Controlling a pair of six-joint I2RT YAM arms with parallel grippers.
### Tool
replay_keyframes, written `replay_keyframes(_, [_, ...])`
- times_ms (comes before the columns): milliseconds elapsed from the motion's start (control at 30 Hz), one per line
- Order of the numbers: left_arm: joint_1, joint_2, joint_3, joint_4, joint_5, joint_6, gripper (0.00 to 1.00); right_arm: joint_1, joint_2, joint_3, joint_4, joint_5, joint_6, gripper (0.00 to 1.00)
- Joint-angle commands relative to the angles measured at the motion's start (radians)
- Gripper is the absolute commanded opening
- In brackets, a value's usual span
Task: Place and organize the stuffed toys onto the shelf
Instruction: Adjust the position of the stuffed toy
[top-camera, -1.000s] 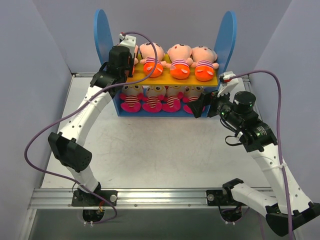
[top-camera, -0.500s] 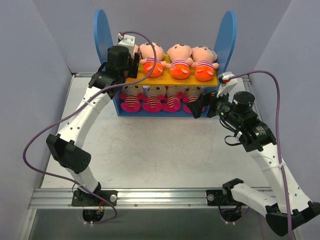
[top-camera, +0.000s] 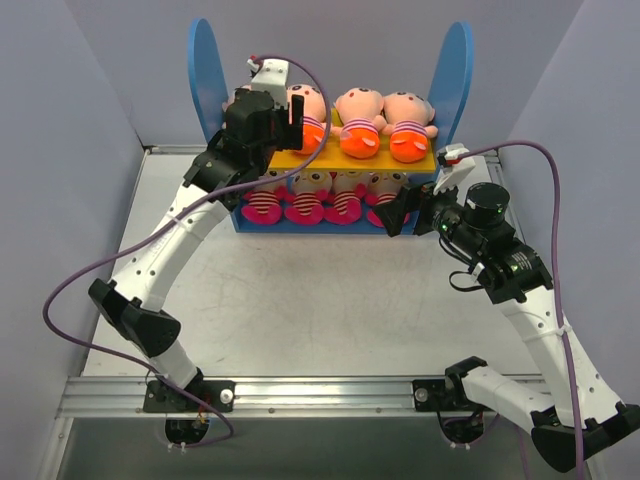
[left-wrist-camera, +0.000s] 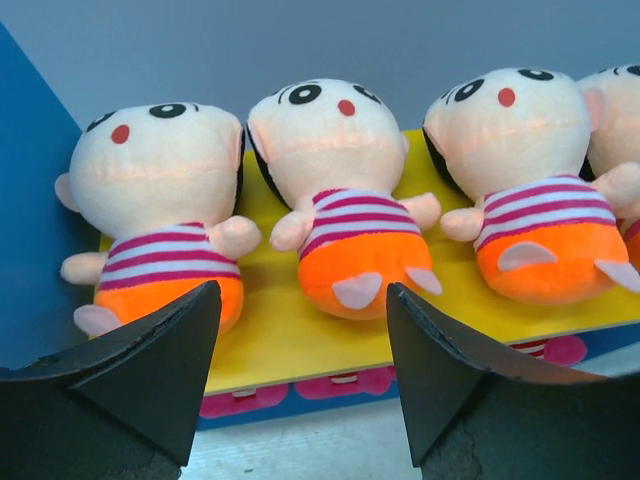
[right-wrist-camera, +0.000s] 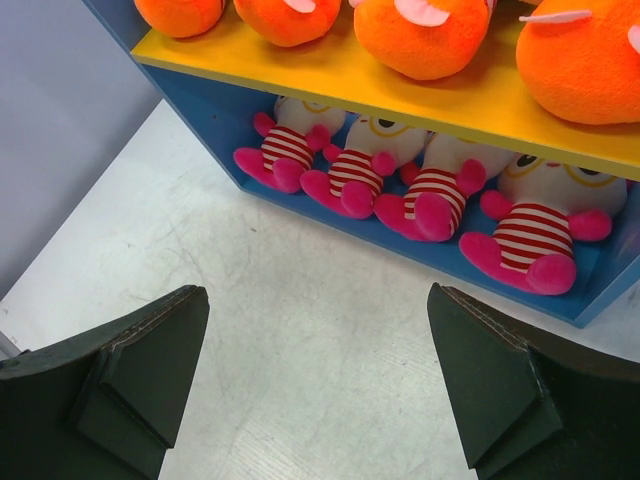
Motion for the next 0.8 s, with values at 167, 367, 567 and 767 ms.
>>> replay_keyframes(167, [-0.006, 0.143, 0.122, 0.066, 0.031, -0.038, 0.75, -0.003, -0.01, -0.004, 0.033, -0.001, 0.008, 0.96])
replay_keyframes(367, [-0.015, 0.225, 0.18, 0.042, 0.042, -0.035, 0.73, -0.005, -0.011, -0.006, 0.027, 0.001, 0.002, 0.96])
replay_keyframes(567, [-0.015, 0.26, 0.183, 0.022, 0.024, -0.024, 0.65, -0.005, -0.016, -0.01, 0.021, 0.01, -0.001, 0.96])
replay_keyframes(767, [-0.015, 0.26, 0.182, 0.006, 0.014, -0.02, 0.44, -0.005, -0.016, -0.012, 0.024, 0.009, -0.001, 0.96])
